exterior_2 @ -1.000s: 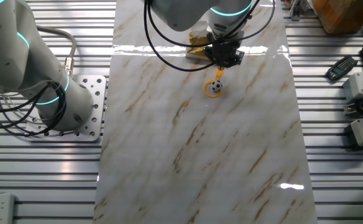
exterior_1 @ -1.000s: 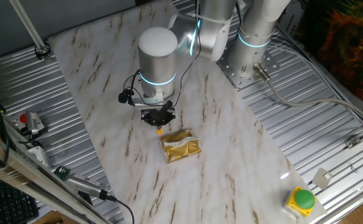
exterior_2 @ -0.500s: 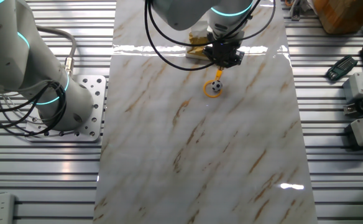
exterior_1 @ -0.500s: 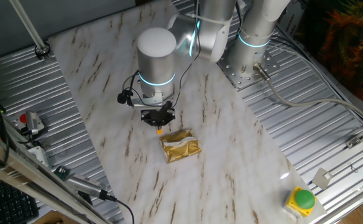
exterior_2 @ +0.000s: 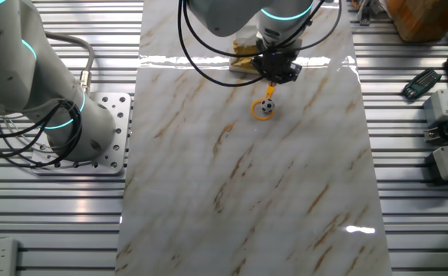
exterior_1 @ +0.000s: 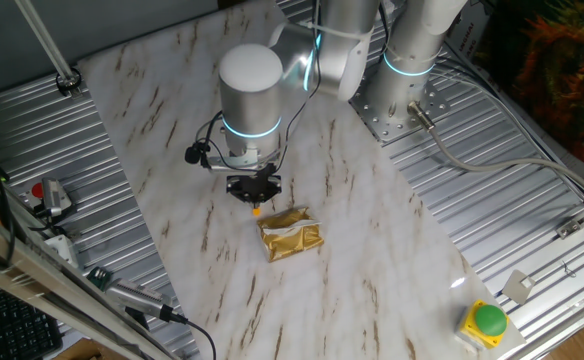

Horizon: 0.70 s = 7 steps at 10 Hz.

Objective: Remove the bubble ring from the ball

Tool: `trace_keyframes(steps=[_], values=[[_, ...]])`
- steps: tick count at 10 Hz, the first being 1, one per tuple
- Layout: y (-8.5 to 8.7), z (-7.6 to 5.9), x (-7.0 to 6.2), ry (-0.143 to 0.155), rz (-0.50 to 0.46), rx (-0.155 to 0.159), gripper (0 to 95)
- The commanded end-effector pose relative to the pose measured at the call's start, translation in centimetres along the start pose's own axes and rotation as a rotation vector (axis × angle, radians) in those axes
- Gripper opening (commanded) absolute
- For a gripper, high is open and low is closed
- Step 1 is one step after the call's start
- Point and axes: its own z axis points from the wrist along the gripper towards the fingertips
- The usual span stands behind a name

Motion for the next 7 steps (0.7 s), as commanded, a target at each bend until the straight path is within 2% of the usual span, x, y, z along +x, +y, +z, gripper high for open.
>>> trace_keyframes(steps=[1, 7], values=[[0.04, 0.00, -0.04, -0.005, -0.025, -0.016, 0.0], [0.04, 0.00, -0.04, -0.013, -0.053, -0.020, 0.0]])
